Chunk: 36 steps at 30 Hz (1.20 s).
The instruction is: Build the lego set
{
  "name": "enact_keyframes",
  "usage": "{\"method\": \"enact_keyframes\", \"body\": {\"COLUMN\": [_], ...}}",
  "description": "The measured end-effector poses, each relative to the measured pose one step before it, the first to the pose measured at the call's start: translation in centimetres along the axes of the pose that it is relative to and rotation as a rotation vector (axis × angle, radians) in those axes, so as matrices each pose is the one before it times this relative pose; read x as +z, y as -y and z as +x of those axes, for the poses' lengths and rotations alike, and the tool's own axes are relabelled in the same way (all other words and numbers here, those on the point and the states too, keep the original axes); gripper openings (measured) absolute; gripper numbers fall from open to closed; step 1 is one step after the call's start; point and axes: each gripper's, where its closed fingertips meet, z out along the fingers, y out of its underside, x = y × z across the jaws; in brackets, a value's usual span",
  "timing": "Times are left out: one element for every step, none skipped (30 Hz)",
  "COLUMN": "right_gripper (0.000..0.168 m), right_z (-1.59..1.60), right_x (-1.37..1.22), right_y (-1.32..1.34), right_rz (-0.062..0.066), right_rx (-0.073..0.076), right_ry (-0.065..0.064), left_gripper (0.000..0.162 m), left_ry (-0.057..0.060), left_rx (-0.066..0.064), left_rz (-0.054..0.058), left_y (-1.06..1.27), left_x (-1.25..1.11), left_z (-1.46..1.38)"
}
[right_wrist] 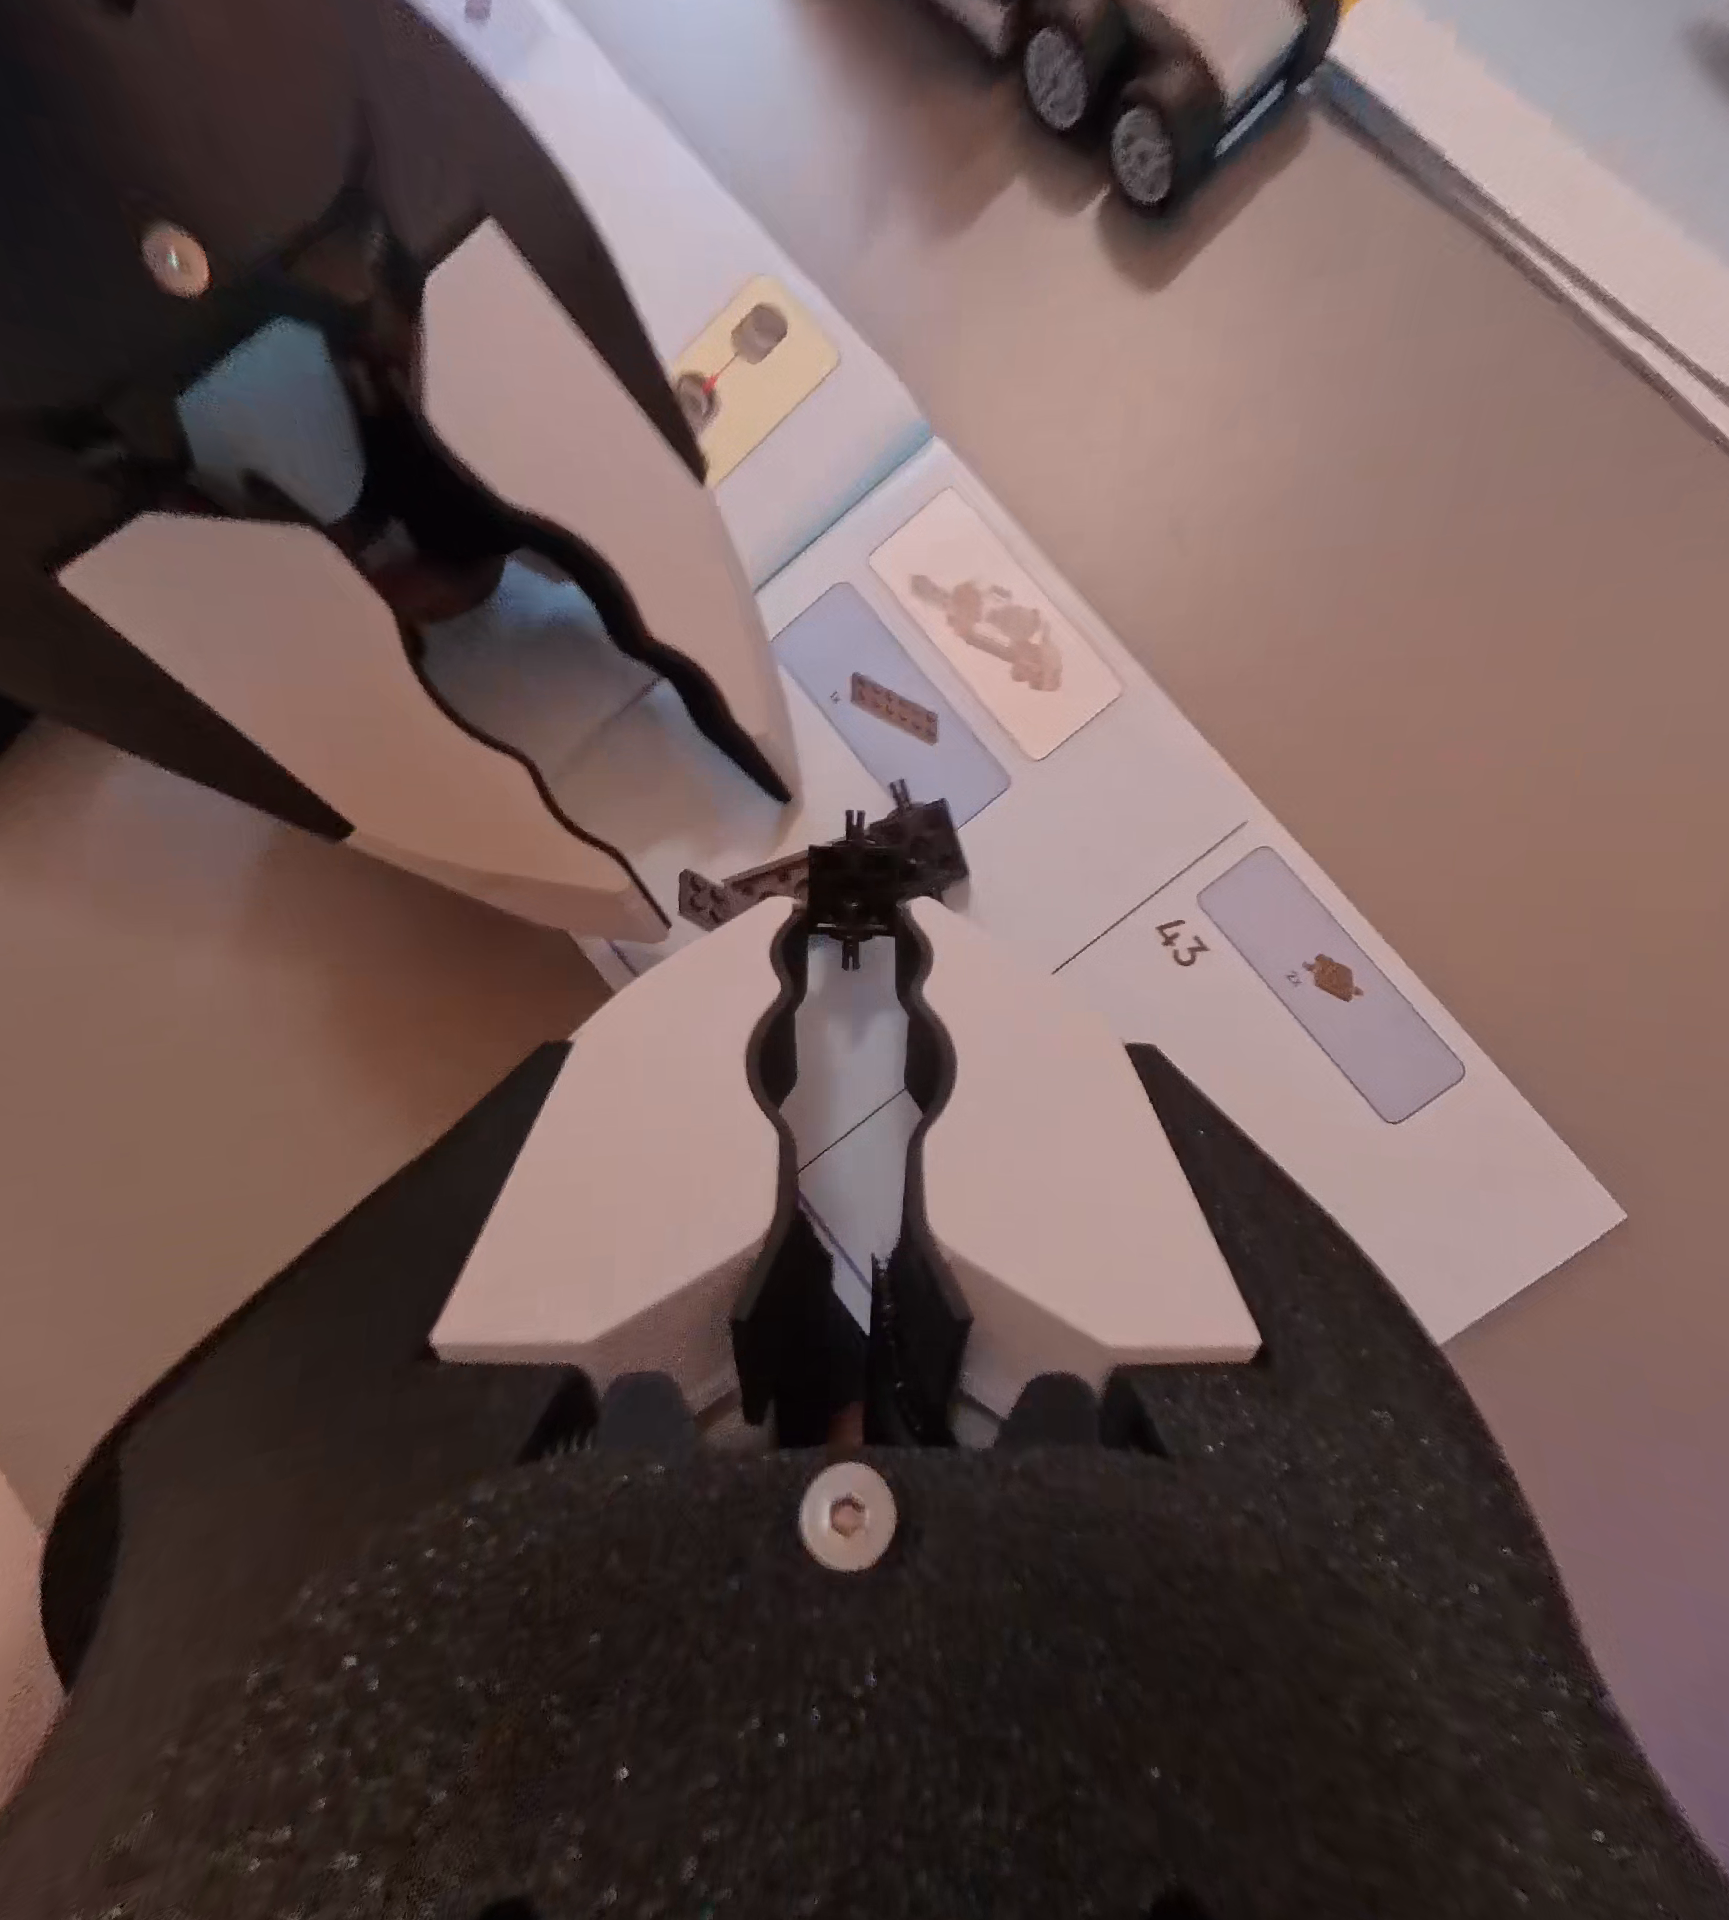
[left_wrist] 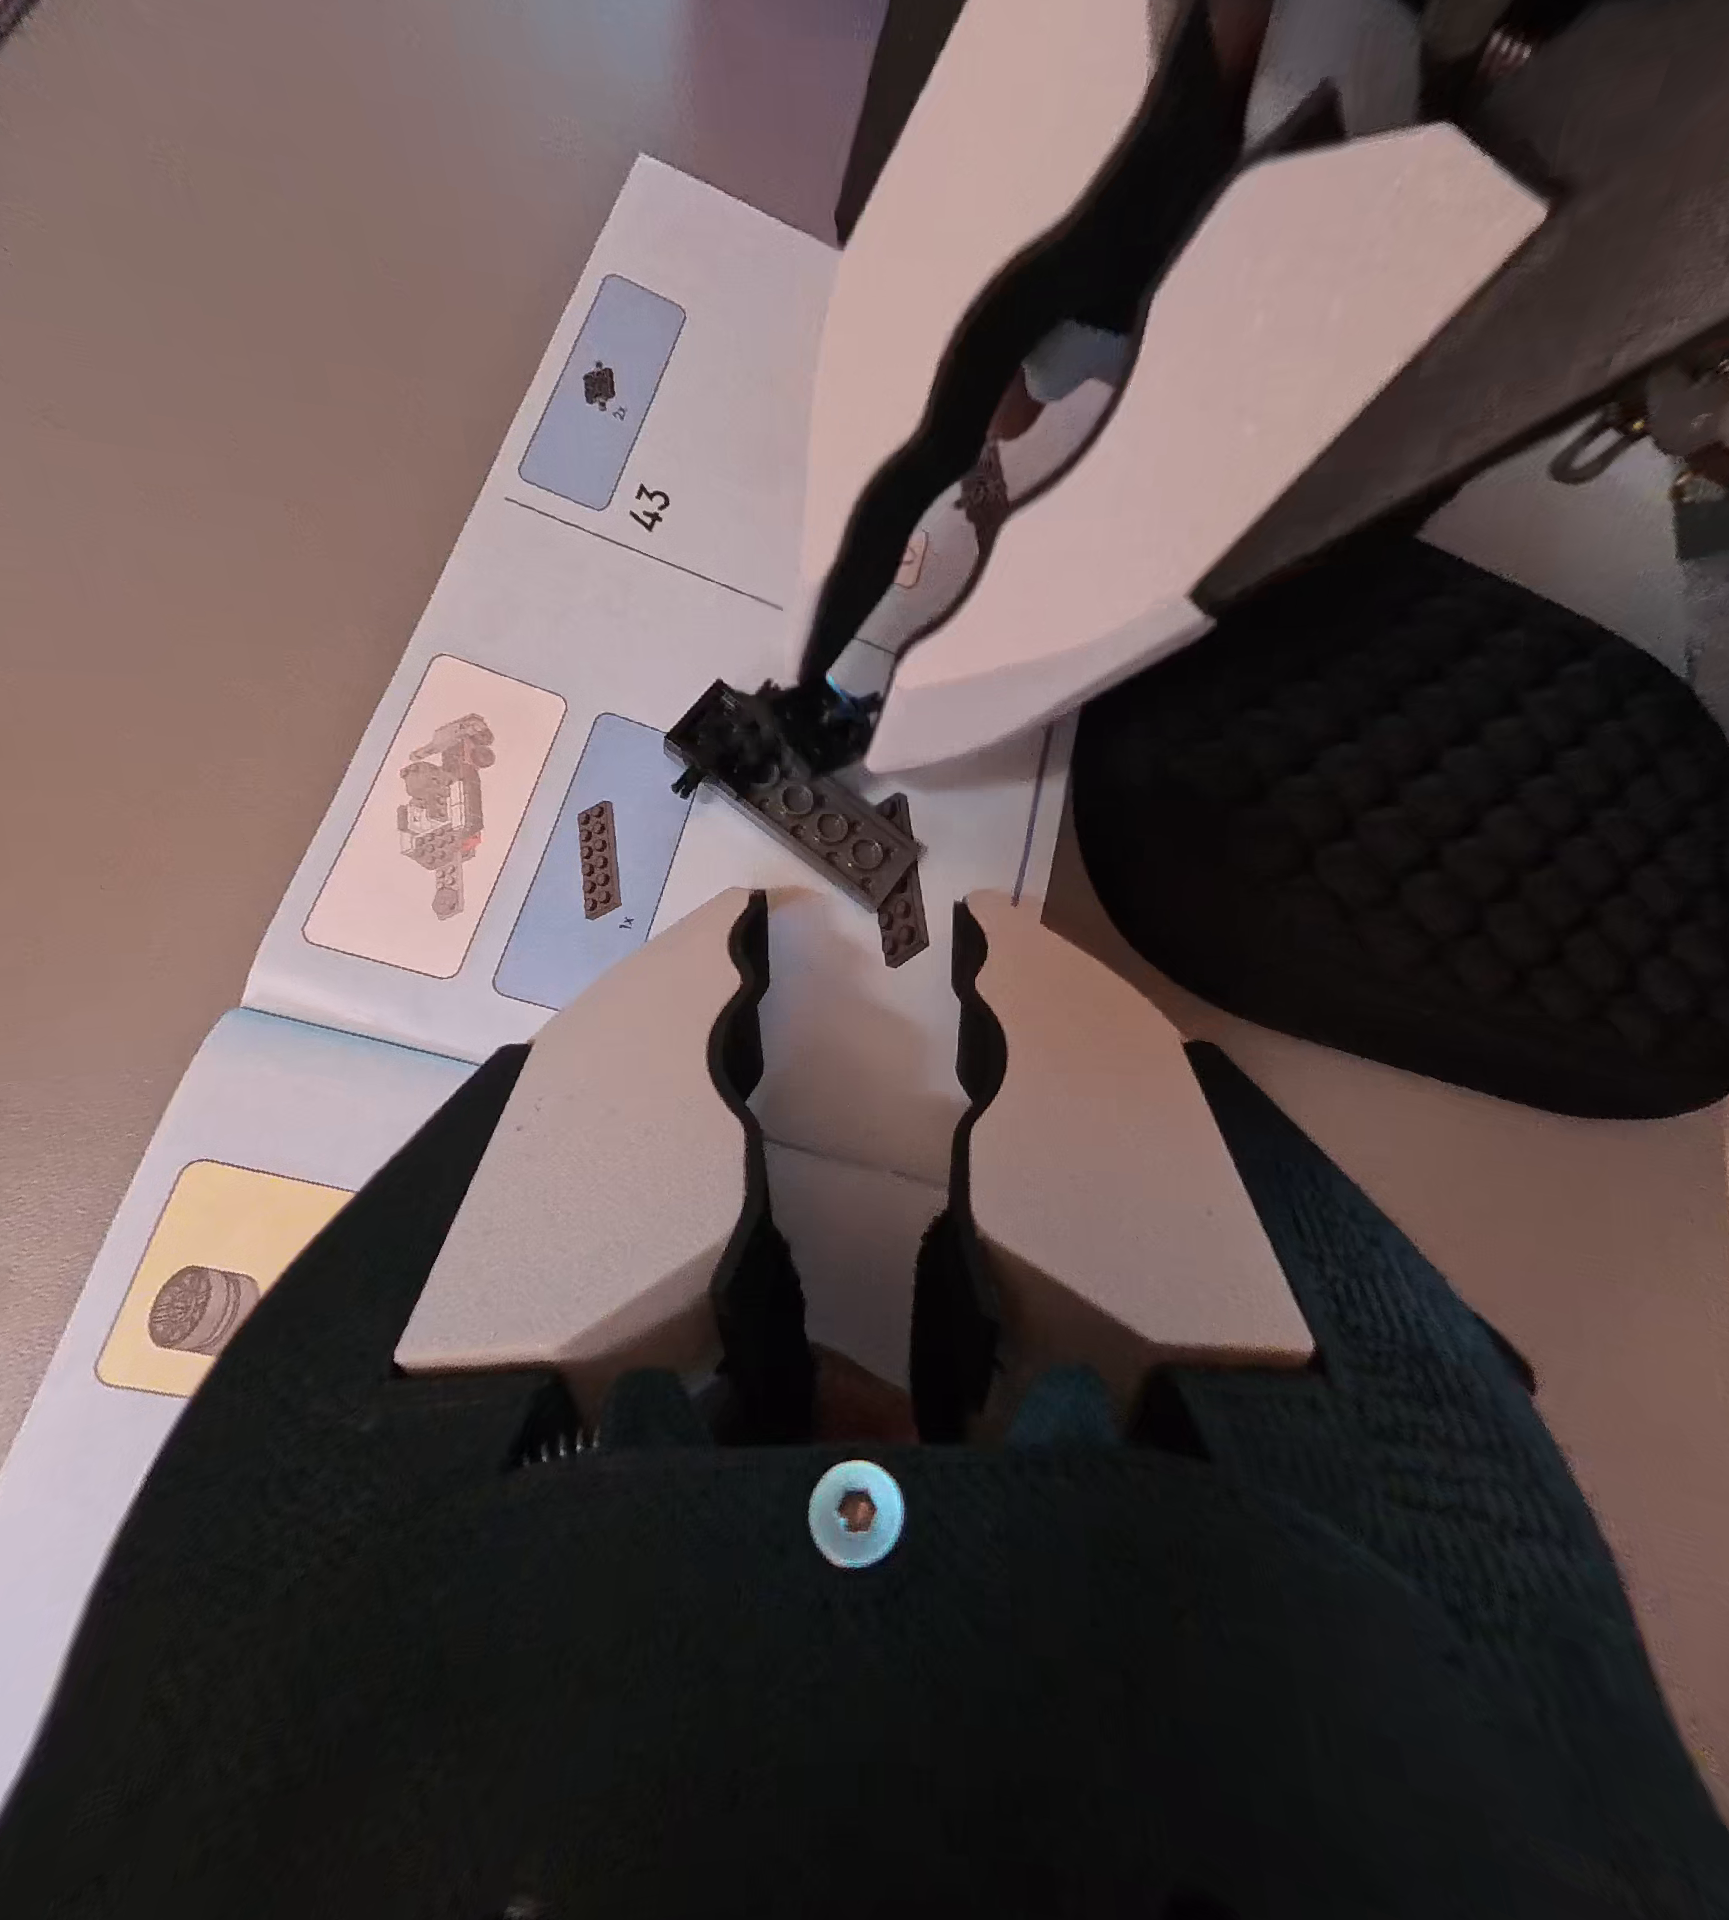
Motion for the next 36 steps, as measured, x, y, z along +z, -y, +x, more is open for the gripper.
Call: {"method": "enact_keyframes", "body": {"right_gripper": [0.016, 0.016, 0.016, 0.016, 0.016, 0.016, 0.016, 0.016, 0.016, 0.016, 0.016, 0.016, 0.016, 0.017, 0.018, 0.019, 0.020, 0.021, 0.022, 0.023, 0.025, 0.026, 0.026, 0.025, 0.023, 0.021, 0.021, 0.019, 0.017, 0.014, 0.011, 0.009, 0.007, 0.006, 0.005, 0.005], "right_z": [-0.173, -0.105, -0.006, 0.051, -0.087, -0.045, 0.119, 0.114, 0.022, -0.012, -0.022, 0.034, 0.082, 0.010, -0.042, 0.001, -0.014, -0.072, 0.049, 0.123, 0.057, 0.064, 0.121, 0.131, 0.182, 0.257, 0.327, 0.320, 0.335, 0.268, 0.138, -0.029, -0.118, -0.091, -0.043, -0.017], "right_x": [0.148, 0.150, 0.103, 0.044, 0.050, 0.057, 0.066, 0.083, 0.108, 0.113, 0.109, 0.083, 0.058, 0.032, 0.003, -0.020, -0.009, -0.022, -0.026, -0.043, -0.087, -0.156, -0.222, -0.245, -0.249, -0.196, -0.131, -0.055, -0.021, -0.014, 0.020, 0.082, 0.178, 0.255, 0.299, 0.313], "right_y": [-0.164, -0.012, 0.114, 0.196, 0.218, 0.099, -0.032, -0.069, -0.058, -0.084, -0.122, -0.078, -0.021, -0.010, 0.018, 0.078, 0.054, -0.012, -0.026, -0.047, -0.092, -0.055, 0.012, 0.043, -0.034, -0.165, -0.215, -0.171, -0.037, 0.152, 0.385, 0.426, 0.314, 0.110, -0.103, -0.235], "right_rz": [-0.0227, -0.0140, -0.0077, -0.0037, -0.0032, -0.0109, -0.0176, -0.0172, -0.0139, -0.0140, -0.0138, -0.0095, -0.0043, -0.0044, -0.0016, 0.0033, 0.0029, -0.0008, -0.0004, -0.0013, -0.0026, 0.0022, 0.0095, 0.0145, 0.0125, 0.0086, 0.0106, 0.0190, 0.0284, 0.0377, 0.0477, 0.0442, 0.0282, 0.0095, -0.0062, -0.0153], "right_rx": [-0.0395, -0.0403, -0.0365, -0.0299, -0.0253, -0.0160, -0.0097, -0.0093, -0.0038, -0.0012, -0.0108, -0.0177, -0.0126, -0.0068, -0.0058, -0.0044, -0.0038, -0.0077, -0.0043, 0.0011, 0.0016, 0.0009, -0.0030, -0.0058, -0.0017, 0.0040, 0.0072, 0.0121, 0.0189, 0.0200, 0.0141, 0.0053, -0.0038, -0.0103, -0.0140, -0.0121], "right_ry": [-0.0113, -0.0116, -0.0122, -0.0115, -0.0015, -0.0015, -0.0118, -0.0108, -0.0045, -0.0026, -0.0027, -0.0078, -0.0096, -0.0025, 0.0012, -0.0019, -0.0005, 0.0052, -0.0030, -0.0062, -0.0007, -0.0013, -0.0054, -0.0069, -0.0079, -0.0083, -0.0059, 0.0011, 0.0053, 0.0116, 0.0190, 0.0252, 0.0278, 0.0227, 0.0180, 0.0135], "left_gripper": [0.034, 0.034, 0.034, 0.034, 0.034, 0.034, 0.033, 0.032, 0.031, 0.030, 0.030, 0.029, 0.029, 0.029, 0.028, 0.028, 0.028, 0.028, 0.027, 0.027, 0.027, 0.027, 0.027, 0.027, 0.026, 0.026, 0.025, 0.023, 0.020, 0.016, 0.011, 0.007, 0.003, 0.003, 0.002, 0.002], "left_ry": [0.0022, 0.0037, 0.0047, 0.0048, 0.0035, 0.0020, 0.0016, 0.0019, 0.0024, 0.0030, 0.0028, 0.0024, 0.0021, 0.0013, 0.0006, -0.0004, -0.0011, -0.0012, -0.0009, -0.0002, 0.0006, 0.0011, 0.0011, 0.0020, 0.0079, 0.0175, 0.0206, 0.0178, 0.0165, 0.0159, 0.0154, 0.0146, 0.0122, 0.0092, 0.0028, -0.0011], "left_rx": [0.0100, 0.0094, 0.0110, 0.0105, 0.0066, 0.0037, 0.0022, 0.0011, 0.0010, 0.0009, 0.0018, 0.0027, 0.0030, 0.0032, 0.0022, 0.0006, -0.0001, -0.0016, -0.0021, 0.0000, 0.0014, 0.0010, 0.0017, 0.0036, 0.0045, 0.0075, 0.0124, 0.0137, 0.0122, 0.0136, 0.0161, 0.0157, 0.0140, 0.0123, 0.0125, 0.0112], "left_rz": [-0.0023, -0.0032, -0.0033, -0.0029, -0.0025, -0.0016, -0.0004, 0.0002, 0.0004, 0.0006, 0.0002, -0.0002, -0.0005, -0.0007, -0.0002, 0.0005, 0.0009, 0.0009, 0.0006, 0.0002, 0.0000, -0.0001, -0.0004, -0.0007, -0.0007, 0.0020, 0.0061, 0.0101, 0.0138, 0.0165, 0.0193, 0.0193, 0.0145, 0.0067, -0.0054, -0.0173], "left_y": [-0.037, -0.035, -0.039, -0.027, -0.023, -0.012, -0.007, 0.001, -0.005, 0.009, -0.010, -0.006, -0.011, -0.006, -0.005, 0.002, 0.005, 0.000, 0.006, -0.001, 0.000, 0.008, -0.005, 0.013, 0.021, 0.074, 0.146, 0.218, 0.295, 0.341, 0.377, 0.394, 0.328, 0.236, 0.046, -0.157], "left_x": [0.014, 0.023, 0.017, 0.003, 0.008, 0.013, 0.000, 0.012, 0.004, 0.002, 0.005, 0.004, 0.012, 0.004, 0.001, 0.008, -0.008, -0.004, 0.004, -0.005, 0.000, 0.001, -0.011, -0.015, -0.055, -0.114, -0.172, -0.191, -0.208, -0.195, -0.168, -0.146, -0.087, 0.009, 0.105, 0.207], "left_z": [-0.006, -0.015, -0.001, -0.016, -0.002, -0.006, -0.023, -0.042, -0.047, -0.059, -0.044, -0.023, -0.030, -0.020, -0.010, -0.016, -0.012, -0.016, -0.017, -0.004, -0.018, 0.001, -0.003, -0.011, -0.109, -0.226, -0.254, -0.189, -0.133, -0.112, -0.102, -0.118, -0.134, -0.127, -0.058, -0.015]}}
